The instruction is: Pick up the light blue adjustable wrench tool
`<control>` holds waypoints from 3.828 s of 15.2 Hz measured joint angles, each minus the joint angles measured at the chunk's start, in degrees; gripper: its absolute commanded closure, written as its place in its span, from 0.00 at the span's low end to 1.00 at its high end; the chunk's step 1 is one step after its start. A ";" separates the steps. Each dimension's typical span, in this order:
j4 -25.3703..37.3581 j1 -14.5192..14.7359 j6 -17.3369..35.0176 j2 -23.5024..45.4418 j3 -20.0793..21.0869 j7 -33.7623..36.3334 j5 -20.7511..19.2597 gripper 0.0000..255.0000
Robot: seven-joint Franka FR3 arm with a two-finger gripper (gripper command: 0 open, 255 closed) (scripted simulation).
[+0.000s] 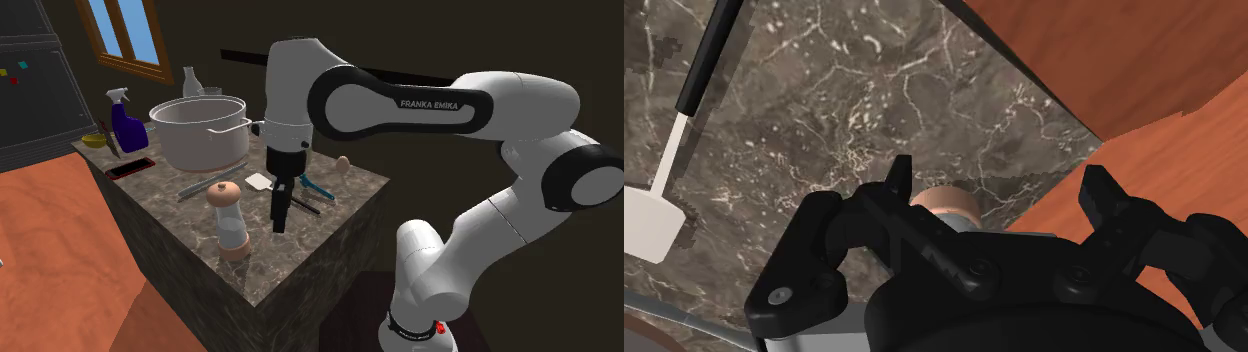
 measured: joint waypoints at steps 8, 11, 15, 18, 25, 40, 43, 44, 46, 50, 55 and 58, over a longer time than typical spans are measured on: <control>-6.17 -1.05 2.24 -5.86 -7.42 -13.13 -7.02 0.00; -9.00 -1.65 4.18 -8.10 -11.47 -19.83 -10.79 0.00; -10.64 -2.09 6.71 -9.41 -17.06 -28.48 -15.60 0.00; -10.77 -2.39 8.53 -9.80 -21.80 -35.37 -19.23 0.00; -9.38 -1.13 14.22 -7.16 -31.51 -47.71 -24.94 0.00; -11.63 -1.45 18.82 -5.75 -33.54 -48.99 -25.82 1.00; -12.63 -1.92 19.56 -6.49 -33.40 -48.87 -26.08 1.00; -12.43 -1.96 18.97 -6.59 -33.14 -48.80 -25.93 1.00; -11.50 -1.82 17.39 -6.54 -32.61 -48.74 -25.47 1.00; -8.62 -1.32 14.60 -6.16 -31.65 -48.71 -24.54 1.00; -4.57 -0.71 11.03 -5.63 -30.39 -48.67 -23.40 1.00; -2.58 -0.42 9.35 -5.28 -29.81 -48.64 -22.88 1.00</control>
